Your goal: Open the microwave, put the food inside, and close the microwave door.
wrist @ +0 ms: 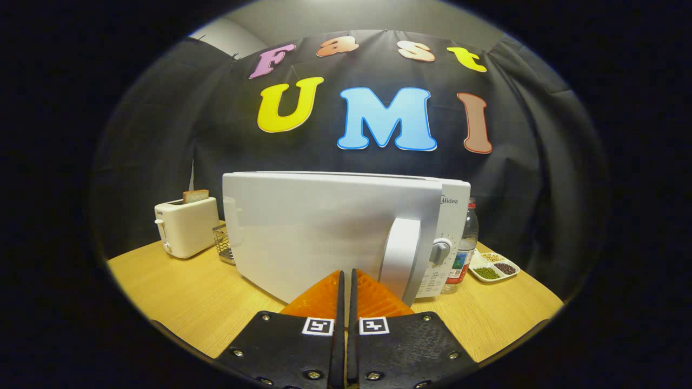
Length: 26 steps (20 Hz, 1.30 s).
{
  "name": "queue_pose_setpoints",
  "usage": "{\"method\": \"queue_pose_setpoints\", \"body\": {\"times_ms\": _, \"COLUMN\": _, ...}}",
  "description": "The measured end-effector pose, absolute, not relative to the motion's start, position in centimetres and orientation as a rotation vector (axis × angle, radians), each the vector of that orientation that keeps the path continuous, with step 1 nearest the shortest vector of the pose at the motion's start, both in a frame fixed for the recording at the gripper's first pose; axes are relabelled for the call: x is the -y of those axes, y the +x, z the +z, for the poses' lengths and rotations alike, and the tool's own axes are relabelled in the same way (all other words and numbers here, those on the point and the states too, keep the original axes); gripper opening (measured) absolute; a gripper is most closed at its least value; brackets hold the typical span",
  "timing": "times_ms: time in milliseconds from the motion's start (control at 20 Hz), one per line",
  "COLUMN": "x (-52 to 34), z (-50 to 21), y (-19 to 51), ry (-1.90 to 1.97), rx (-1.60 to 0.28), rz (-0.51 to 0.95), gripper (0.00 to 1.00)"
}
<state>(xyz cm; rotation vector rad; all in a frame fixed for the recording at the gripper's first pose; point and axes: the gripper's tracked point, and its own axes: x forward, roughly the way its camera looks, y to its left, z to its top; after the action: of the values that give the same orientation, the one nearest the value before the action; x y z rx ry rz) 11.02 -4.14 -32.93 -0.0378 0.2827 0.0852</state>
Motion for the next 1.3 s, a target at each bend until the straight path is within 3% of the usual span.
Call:
{"method": "queue_pose_setpoints", "body": {"times_ms": 700, "x": 6.7, "z": -34.5, "y": 19.7, "ry": -0.038, "rx": -0.296, "rz": -0.021, "gripper": 0.05}}
{"method": "queue_pose_setpoints", "body": {"times_ms": 1300, "x": 5.5, "z": -27.2, "y": 9.7, "ry": -0.043, "rx": -0.290, "rz": 0.040, "gripper": 0.04}}
